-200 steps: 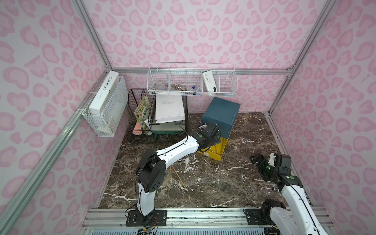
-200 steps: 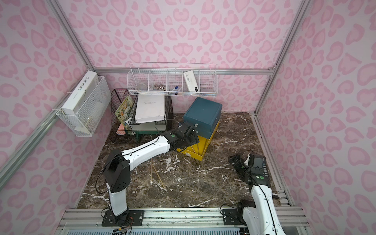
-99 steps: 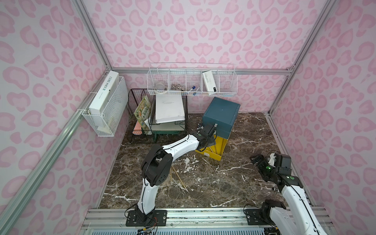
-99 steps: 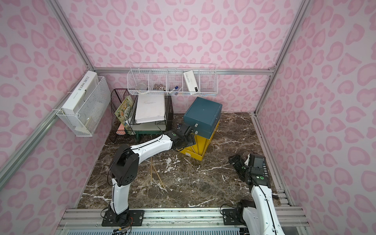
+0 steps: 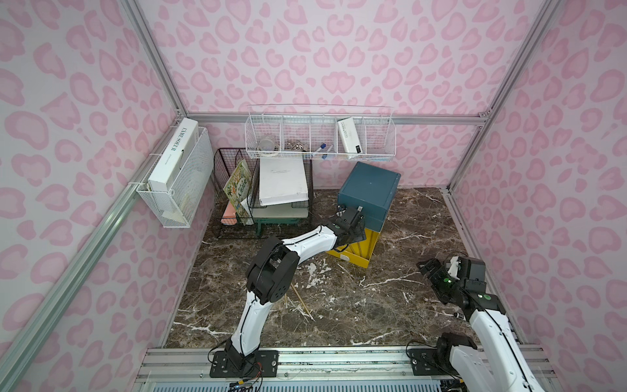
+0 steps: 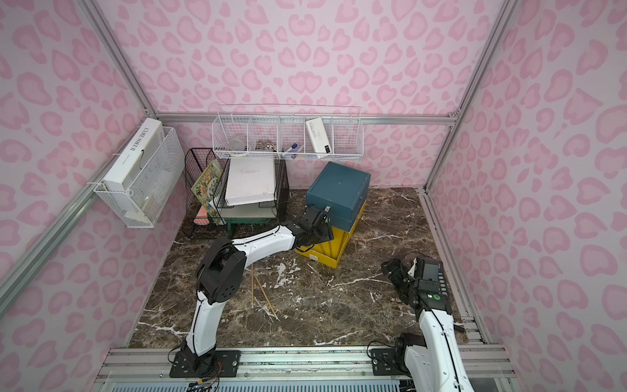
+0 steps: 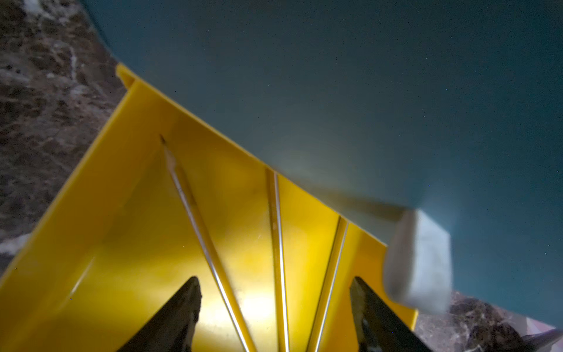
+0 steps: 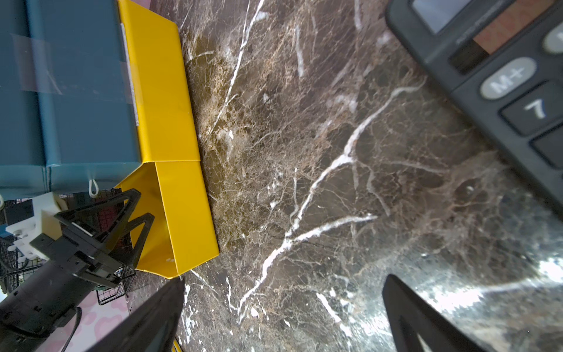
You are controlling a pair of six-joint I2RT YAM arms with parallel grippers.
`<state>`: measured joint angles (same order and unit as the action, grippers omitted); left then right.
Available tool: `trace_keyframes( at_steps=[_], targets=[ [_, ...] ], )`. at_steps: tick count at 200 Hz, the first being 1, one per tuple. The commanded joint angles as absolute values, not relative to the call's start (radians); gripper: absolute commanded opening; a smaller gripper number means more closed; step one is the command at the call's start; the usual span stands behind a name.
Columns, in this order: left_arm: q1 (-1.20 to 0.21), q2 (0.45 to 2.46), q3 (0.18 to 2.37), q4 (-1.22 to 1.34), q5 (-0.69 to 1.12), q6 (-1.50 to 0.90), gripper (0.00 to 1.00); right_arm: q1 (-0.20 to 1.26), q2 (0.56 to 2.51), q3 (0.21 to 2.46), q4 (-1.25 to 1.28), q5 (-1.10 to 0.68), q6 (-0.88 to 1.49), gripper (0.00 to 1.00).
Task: Please place the pencils in the drawer according to their color
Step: Place the pencil in the drawer.
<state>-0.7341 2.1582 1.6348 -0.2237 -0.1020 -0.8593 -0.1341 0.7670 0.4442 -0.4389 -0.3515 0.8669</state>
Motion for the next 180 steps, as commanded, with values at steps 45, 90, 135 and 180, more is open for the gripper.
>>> trace_keyframes(
  at_steps=[45,90,135,180],
  targets=[
    [-0.733,2.068,1.530,-0.048,-0.040,-0.785,0.75,-0.136,0.764,0.436,-0.440,-0.347,0.861,1.00],
    [-0.733,1.901,1.425,-0.092,-0.032,-0.790,0.76,-0.139,0.761,0.436,-0.435,-0.352,0.857,1.00],
    [-0.741,1.680,1.325,-0.367,-0.046,-0.835,0.79,-0.139,0.760,0.429,-0.423,-0.361,0.859,1.00],
    [-0.752,1.453,1.148,-0.660,-0.113,-1.019,0.81,-0.139,0.761,0.422,-0.402,-0.377,0.874,1.00]
  ],
)
